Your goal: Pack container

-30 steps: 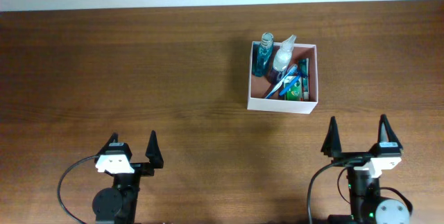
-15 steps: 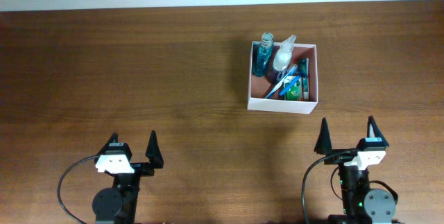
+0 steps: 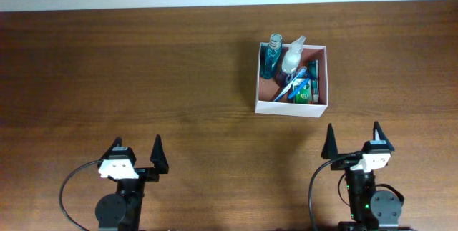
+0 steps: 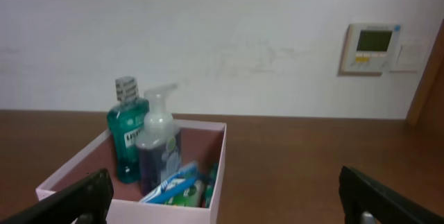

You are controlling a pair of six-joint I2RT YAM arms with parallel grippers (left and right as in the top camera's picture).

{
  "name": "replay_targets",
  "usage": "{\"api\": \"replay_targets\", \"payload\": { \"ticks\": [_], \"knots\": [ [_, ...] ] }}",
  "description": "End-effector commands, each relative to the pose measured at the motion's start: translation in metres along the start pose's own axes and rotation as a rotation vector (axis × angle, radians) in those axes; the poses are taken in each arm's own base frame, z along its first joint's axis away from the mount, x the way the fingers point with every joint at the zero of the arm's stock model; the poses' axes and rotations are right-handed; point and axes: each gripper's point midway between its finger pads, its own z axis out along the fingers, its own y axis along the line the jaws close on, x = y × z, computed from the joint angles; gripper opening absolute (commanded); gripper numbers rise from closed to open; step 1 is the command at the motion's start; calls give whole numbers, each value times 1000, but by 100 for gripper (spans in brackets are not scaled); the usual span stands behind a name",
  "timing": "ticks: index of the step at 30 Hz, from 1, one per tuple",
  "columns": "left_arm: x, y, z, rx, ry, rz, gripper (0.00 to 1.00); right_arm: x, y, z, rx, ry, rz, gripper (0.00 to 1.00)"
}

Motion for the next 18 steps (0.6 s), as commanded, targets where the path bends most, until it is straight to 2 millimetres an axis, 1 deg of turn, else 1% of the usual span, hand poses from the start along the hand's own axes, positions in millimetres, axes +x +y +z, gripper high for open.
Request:
{"api": "replay_targets", "payload": {
  "ticks": [1,5,6,10,18],
  "knots": [
    [1,2,0,-11,1,2,100,0,3,-1,-13,-6,1,99],
    [1,2,0,-11,1,2,100,9,5,-1,-23,32,3,99],
    [1,2,0,-11,1,2,100,19,8,-1,-38,71,5,99],
    [1,2,0,-11,1,2,100,38,9,-3,-42,150,10,99],
    [1,2,0,-11,1,2,99,38,8,-3,-39,147,10,99]
  ]
}}
